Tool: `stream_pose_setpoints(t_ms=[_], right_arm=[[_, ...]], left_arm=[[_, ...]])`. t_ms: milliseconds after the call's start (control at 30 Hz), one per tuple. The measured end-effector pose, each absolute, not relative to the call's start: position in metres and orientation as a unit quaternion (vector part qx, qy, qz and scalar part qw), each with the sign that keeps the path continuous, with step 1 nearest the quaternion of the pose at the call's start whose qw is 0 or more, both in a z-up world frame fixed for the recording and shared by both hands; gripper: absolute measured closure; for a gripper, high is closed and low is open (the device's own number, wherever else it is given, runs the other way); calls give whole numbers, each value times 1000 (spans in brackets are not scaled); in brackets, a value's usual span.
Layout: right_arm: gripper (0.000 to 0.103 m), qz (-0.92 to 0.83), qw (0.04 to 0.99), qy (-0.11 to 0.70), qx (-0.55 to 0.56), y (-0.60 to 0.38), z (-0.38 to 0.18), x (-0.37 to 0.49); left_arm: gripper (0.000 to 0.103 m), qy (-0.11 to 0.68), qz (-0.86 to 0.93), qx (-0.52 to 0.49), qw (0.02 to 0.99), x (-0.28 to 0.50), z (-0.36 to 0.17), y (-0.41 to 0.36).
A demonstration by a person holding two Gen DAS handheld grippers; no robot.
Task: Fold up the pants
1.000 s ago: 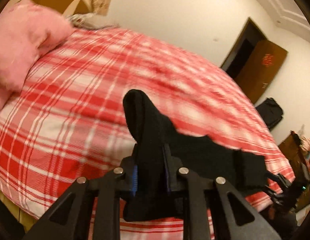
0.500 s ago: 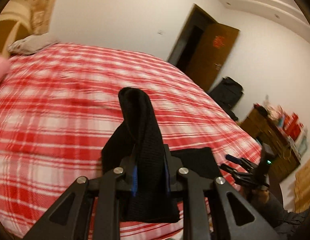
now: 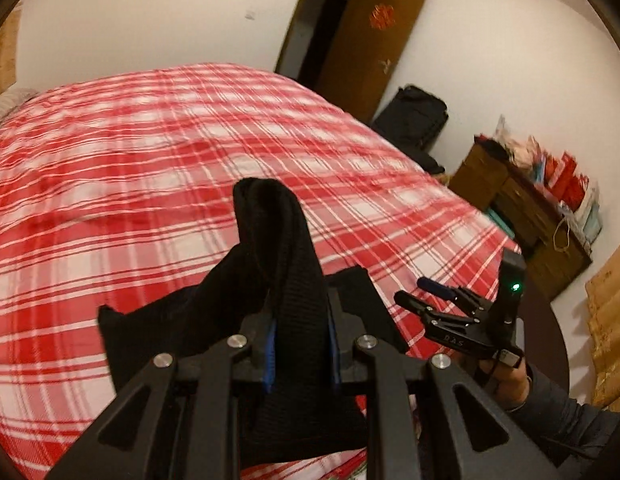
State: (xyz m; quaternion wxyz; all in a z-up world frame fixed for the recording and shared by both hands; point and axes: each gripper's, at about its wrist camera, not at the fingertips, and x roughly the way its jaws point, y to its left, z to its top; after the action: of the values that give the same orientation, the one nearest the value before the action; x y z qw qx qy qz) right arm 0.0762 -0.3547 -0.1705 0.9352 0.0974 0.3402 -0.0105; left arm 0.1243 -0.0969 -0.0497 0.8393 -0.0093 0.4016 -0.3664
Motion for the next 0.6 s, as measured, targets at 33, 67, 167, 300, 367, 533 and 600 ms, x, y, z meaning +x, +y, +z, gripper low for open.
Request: stream_pose_setpoints(t_ms=[33,67,167,300,367,533,600], right_arm=[[34,-11,935,340,99,-356,-171,76],[34,-12,935,341,100,-356,-172,77],[34,-16,933,342,108,-361,-174,79],[34,-26,932,342,121,-369,-177,80],[34,-30,931,343,123,-372,-180,81],[34,-34,926,351,133,-376,-186,83],[34,-32,927,350,134,-376,-187,82]], left_arm=[[82,406,-369,-6,836,126,-53,-105],[82,411,-372,-2,832,127,-57,-113],[82,427,-377,14,822,130,-71,-135],[82,443,-376,32,813,130,-91,-157],[82,452,-374,29,809,133,-98,-164],[77,464,-385,38,797,125,-110,-182],[70,464,-394,42,792,121,-111,-187]])
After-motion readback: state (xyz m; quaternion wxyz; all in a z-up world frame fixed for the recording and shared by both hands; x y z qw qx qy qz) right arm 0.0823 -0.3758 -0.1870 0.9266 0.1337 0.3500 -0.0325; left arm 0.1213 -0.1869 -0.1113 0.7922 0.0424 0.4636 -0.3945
